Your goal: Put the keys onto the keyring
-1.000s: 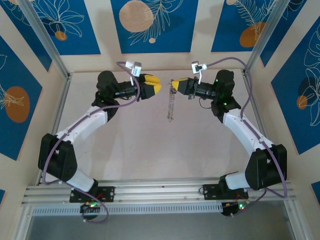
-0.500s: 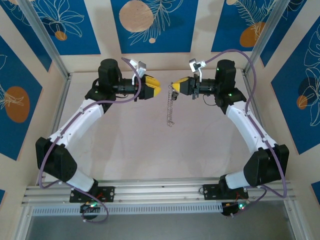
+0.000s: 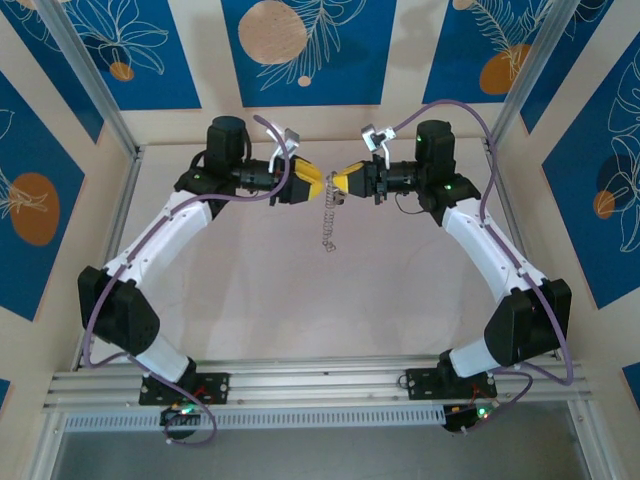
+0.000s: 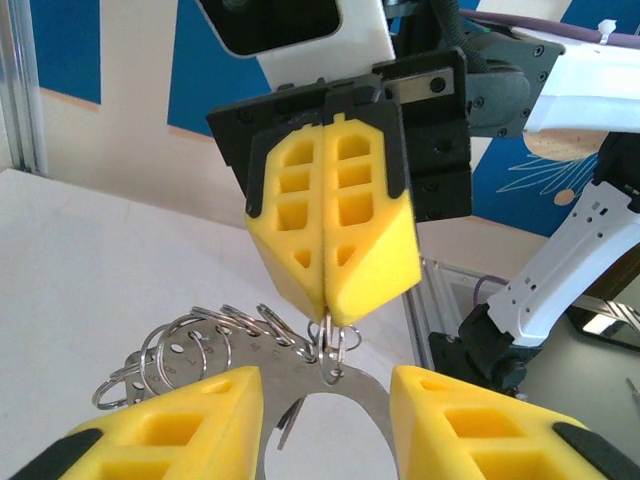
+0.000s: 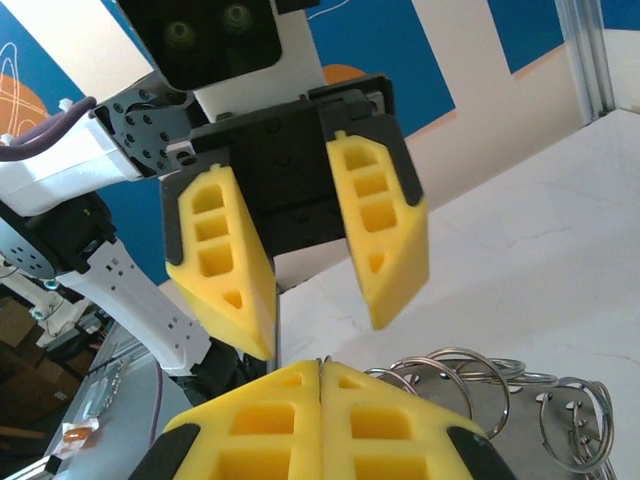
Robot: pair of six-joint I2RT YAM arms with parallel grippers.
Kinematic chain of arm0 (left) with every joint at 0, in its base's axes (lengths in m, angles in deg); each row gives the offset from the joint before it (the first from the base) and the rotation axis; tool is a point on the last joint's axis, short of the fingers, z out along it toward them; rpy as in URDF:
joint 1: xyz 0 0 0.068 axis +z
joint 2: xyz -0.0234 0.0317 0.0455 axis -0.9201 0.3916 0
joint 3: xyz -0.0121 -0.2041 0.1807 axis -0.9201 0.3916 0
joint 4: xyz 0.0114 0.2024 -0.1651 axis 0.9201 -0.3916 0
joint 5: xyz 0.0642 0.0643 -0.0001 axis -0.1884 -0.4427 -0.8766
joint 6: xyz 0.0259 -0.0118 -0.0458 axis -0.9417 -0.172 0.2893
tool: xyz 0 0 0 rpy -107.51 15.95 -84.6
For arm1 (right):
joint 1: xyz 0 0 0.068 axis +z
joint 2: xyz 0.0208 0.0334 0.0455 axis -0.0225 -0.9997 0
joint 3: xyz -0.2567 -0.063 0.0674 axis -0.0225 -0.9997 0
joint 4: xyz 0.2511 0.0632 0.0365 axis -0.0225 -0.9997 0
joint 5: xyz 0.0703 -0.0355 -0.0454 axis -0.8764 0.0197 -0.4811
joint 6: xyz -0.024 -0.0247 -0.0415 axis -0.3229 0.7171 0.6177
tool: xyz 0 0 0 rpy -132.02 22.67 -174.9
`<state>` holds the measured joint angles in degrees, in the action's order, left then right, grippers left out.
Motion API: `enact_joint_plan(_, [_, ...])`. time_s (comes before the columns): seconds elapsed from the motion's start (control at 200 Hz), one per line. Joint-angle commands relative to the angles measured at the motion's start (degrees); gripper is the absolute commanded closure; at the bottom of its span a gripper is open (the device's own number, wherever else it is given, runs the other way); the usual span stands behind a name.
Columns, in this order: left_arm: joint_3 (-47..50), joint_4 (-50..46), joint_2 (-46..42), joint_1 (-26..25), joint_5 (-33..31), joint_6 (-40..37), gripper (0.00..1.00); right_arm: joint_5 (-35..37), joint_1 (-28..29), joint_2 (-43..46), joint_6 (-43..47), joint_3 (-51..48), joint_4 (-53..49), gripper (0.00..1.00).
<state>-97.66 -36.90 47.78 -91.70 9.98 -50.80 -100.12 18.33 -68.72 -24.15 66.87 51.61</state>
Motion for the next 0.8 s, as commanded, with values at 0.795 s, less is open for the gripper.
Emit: enact_joint_plan(0.795, [-2.99,-1.39,1.85,-2.71,2.89,-2.26,0.75,-1.62,2.2,-0.75,1.36,3.1,-0.77,1.0])
